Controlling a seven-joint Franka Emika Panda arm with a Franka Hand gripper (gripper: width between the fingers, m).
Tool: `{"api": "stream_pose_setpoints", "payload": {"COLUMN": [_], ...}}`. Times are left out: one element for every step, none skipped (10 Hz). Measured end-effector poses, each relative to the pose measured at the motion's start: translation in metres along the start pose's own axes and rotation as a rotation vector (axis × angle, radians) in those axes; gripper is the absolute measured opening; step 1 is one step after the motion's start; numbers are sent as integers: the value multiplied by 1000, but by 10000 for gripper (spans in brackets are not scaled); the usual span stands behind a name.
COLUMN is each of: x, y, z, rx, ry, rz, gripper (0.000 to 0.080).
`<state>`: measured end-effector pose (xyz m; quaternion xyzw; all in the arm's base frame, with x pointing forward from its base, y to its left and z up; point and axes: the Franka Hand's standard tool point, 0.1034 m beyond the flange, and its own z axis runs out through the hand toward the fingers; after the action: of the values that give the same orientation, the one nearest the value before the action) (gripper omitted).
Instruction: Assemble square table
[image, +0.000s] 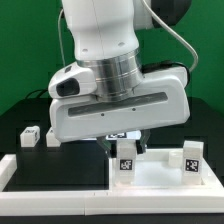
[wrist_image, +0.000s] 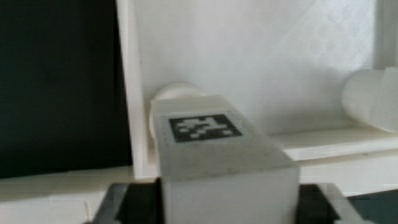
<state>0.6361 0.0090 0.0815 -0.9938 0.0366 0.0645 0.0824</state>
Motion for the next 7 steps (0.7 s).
{"api": "stream_pose_setpoints", "payload": {"x": [0, 0, 0, 0, 0, -2, -8], "y": [1, 1, 1, 2, 3, 4, 3], "z": [0, 0, 0, 0, 0, 0, 2], "rx": [-1, -2, -2, -2, 3, 23, 33], "ry": [0, 0, 0, 1, 8, 28, 30], "rz": [76, 127, 170, 245, 340, 477, 644], "gripper": [310, 310, 310, 310, 310, 310, 310]}}
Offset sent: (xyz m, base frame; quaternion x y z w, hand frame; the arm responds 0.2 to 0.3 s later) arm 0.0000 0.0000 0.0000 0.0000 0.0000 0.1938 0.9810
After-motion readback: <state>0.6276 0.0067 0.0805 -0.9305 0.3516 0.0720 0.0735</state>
